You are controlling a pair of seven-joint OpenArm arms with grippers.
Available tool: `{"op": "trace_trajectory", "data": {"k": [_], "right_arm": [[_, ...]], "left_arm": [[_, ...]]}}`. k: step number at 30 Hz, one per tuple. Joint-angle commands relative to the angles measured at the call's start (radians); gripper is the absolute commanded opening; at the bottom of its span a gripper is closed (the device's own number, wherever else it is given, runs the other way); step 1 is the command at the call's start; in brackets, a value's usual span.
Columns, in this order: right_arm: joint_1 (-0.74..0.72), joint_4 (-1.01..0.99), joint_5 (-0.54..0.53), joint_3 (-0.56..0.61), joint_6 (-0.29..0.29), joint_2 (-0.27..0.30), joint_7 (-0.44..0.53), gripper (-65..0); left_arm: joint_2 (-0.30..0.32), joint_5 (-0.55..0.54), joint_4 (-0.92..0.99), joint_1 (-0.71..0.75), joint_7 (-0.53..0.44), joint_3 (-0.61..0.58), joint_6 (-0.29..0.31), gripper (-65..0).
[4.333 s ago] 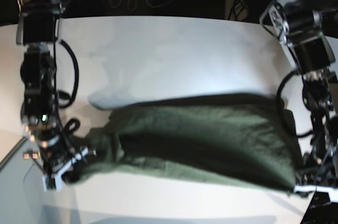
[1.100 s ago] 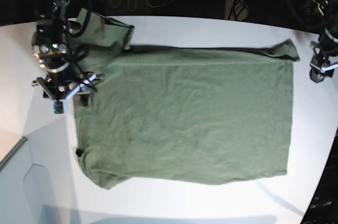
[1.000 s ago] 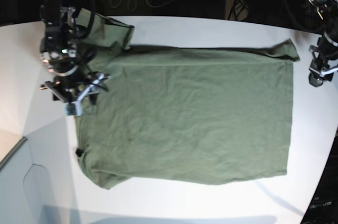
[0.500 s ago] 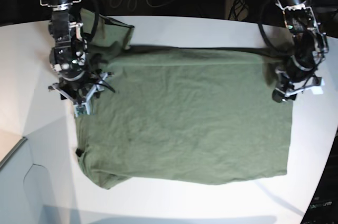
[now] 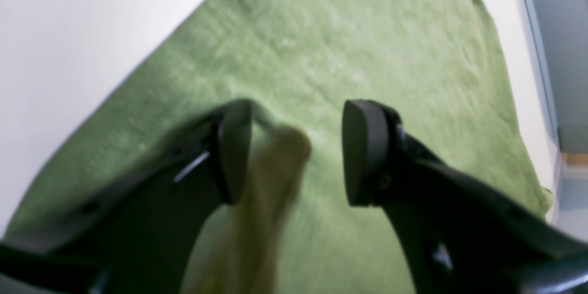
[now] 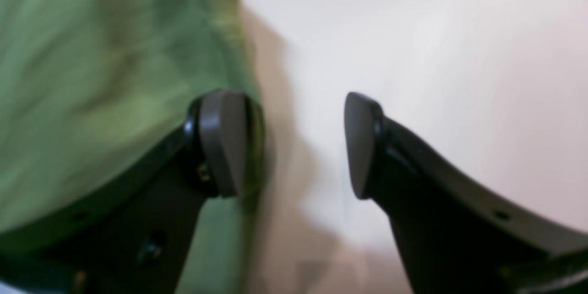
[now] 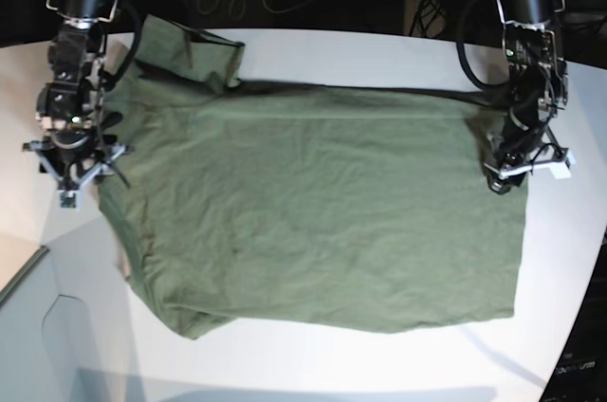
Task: Layout the t-shirt on the table in an organized manner, then fold the t-shirt properly
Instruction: 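Grasp the shoulder edge with both grippers and pull it taut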
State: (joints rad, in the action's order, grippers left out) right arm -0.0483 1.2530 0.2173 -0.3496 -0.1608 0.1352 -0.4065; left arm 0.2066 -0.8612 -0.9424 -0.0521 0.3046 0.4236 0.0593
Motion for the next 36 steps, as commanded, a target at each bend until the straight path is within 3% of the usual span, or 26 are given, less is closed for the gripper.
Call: {"op": "trace_trajectory", "data": {"k": [1,7,15,24,36], "right_arm": [[-0.015,0.023,0.0,-0.024,0.004,0.008,0.016,-31.4],[-0.005,0.061,-0.003,-0.092,0.002,0.004,0.016,-31.4],[0.075,0.225,-0.005,-0.087,-0.001,-0.049,0.016,-31.4],[0.127,0.307,-0.005,-0.084,-0.003,-0.115,0.016,-31.3],[0.179,0.307,-0.006,-0.058,-0.003,-0.115,0.014,-31.3]], "left_arm": [[0.006,0.027,0.007,0.005,0.04,0.001,-0.06,-32.0],[-0.002,0.018,-0.119,0.019,0.044,0.001,-0.06,-32.0],[-0.006,0.015,-0.496,0.209,0.112,0.016,-0.068,-32.0],[-0.026,0.013,-0.528,0.363,0.12,0.226,-0.062,-32.0],[-0.022,0.023,-0.519,0.361,0.12,0.212,-0.062,-32.1]]}}
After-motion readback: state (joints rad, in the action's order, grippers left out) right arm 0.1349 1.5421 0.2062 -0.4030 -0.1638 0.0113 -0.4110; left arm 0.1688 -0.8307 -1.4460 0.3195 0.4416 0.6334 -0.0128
